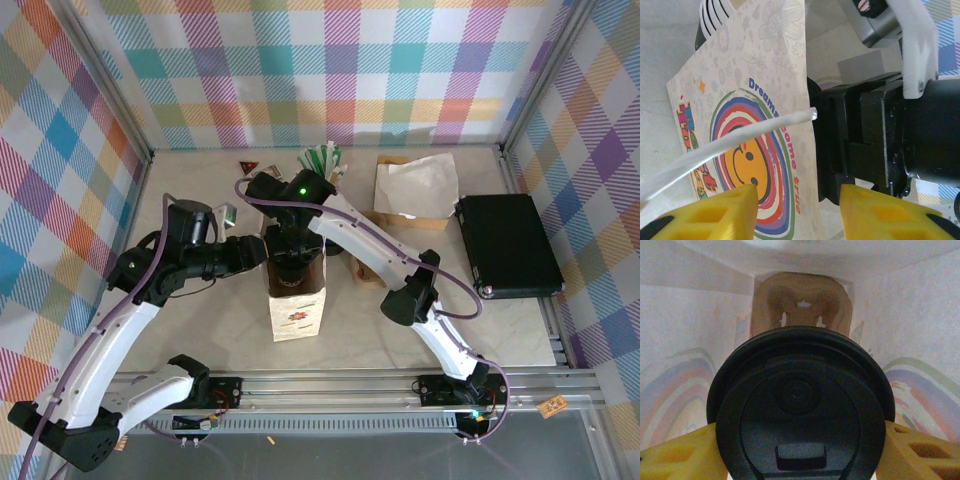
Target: Pack the takeout coffee
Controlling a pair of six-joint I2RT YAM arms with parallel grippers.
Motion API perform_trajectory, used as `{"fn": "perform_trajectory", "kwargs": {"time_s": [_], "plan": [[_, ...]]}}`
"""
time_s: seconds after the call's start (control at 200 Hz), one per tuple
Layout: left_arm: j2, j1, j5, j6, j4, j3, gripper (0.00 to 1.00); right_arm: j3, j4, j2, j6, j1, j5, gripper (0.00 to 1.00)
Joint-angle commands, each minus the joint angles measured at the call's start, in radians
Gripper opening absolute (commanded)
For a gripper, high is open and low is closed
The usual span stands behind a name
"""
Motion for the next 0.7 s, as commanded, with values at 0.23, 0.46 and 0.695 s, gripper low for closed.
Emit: {"fn": "perform_trajectory", "kwargs": {"time_s": [0.23,0.46,0.695], "plan": [[0.039,0.014,0.028,0.03,-0.038,0.027,0.36,0.022,-0.161,0.033,0.019,0.008,0.015,0.5],[0.054,0.014,0.052,0.038,-0.051,0.017,0.15,0.022,-0.141,0.048,0.007,0.01,0.015,0.51],[-0.011,0.014,0.129,0.061,-0.032,0.014,0.0,0.002,-0.173,0.014,-0.007,0.031,0.028,0.51]]}}
